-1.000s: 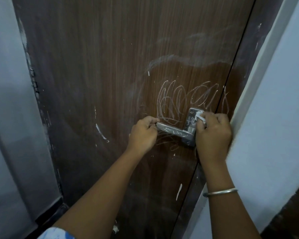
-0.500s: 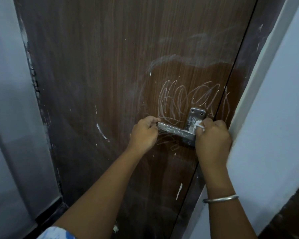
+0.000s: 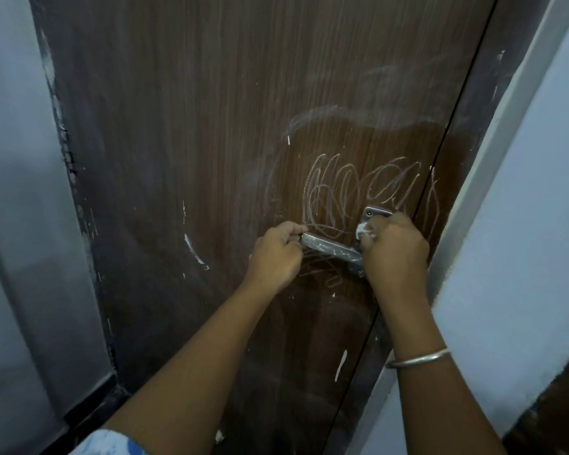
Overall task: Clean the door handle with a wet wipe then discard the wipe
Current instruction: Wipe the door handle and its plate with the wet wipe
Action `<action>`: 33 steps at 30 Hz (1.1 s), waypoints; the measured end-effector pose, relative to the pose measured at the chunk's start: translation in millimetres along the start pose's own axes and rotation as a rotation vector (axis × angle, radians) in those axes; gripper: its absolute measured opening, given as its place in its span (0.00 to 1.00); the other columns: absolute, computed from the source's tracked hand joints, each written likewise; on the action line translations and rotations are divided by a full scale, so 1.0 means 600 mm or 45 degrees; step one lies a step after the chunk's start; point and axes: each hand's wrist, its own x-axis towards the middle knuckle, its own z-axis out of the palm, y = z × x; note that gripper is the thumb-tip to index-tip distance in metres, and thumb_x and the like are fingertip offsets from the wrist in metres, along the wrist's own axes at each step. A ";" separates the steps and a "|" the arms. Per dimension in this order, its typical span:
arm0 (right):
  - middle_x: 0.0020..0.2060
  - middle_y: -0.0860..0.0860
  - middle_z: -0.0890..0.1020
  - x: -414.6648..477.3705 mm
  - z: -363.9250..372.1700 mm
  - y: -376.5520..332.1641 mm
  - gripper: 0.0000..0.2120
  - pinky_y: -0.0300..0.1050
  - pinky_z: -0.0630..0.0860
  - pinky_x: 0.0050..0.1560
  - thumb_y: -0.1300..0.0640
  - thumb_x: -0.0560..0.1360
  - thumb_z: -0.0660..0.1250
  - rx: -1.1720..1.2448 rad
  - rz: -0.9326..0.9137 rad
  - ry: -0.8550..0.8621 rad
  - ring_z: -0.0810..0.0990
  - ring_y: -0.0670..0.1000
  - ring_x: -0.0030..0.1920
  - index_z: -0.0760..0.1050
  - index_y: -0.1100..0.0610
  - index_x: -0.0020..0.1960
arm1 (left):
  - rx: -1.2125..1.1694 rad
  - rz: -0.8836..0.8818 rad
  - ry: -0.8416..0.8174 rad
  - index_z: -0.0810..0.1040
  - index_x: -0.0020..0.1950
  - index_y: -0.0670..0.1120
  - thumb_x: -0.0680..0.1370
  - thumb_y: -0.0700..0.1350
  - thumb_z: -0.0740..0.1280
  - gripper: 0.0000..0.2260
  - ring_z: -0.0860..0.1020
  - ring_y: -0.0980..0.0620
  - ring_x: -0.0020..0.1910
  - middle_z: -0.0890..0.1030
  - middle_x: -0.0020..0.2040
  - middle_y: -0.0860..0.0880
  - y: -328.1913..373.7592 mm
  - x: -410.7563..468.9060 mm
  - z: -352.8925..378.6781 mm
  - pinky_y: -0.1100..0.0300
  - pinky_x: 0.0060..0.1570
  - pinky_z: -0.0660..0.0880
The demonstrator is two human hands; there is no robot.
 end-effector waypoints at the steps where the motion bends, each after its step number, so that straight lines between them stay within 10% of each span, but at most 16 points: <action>1: 0.44 0.60 0.78 0.002 0.000 -0.003 0.06 0.40 0.65 0.37 0.63 0.74 0.67 -0.003 -0.020 -0.006 0.77 0.57 0.39 0.80 0.64 0.48 | 0.003 -0.002 0.001 0.79 0.55 0.53 0.76 0.40 0.58 0.15 0.74 0.58 0.31 0.84 0.47 0.51 0.000 0.001 0.000 0.56 0.39 0.70; 21: 0.43 0.58 0.77 0.019 -0.009 0.002 0.06 0.40 0.67 0.34 0.63 0.74 0.66 -0.140 -0.044 -0.104 0.76 0.55 0.38 0.81 0.61 0.50 | -0.091 0.006 0.000 0.79 0.56 0.51 0.77 0.39 0.58 0.14 0.74 0.65 0.26 0.77 0.34 0.60 -0.010 0.004 0.000 0.69 0.27 0.67; 28: 0.43 0.56 0.78 0.029 -0.005 -0.012 0.05 0.41 0.67 0.35 0.61 0.74 0.67 -0.164 -0.229 -0.192 0.77 0.53 0.40 0.81 0.60 0.46 | -0.115 -0.002 -0.017 0.79 0.56 0.51 0.78 0.40 0.58 0.13 0.81 0.52 0.38 0.83 0.45 0.54 -0.009 0.003 -0.001 0.52 0.41 0.78; 33: 0.43 0.59 0.76 -0.003 0.000 0.006 0.05 0.41 0.70 0.35 0.62 0.74 0.67 0.084 0.041 0.090 0.74 0.53 0.37 0.78 0.61 0.49 | -0.187 0.003 -0.007 0.79 0.57 0.50 0.78 0.39 0.58 0.14 0.75 0.60 0.25 0.83 0.43 0.52 -0.009 0.001 0.003 0.64 0.25 0.69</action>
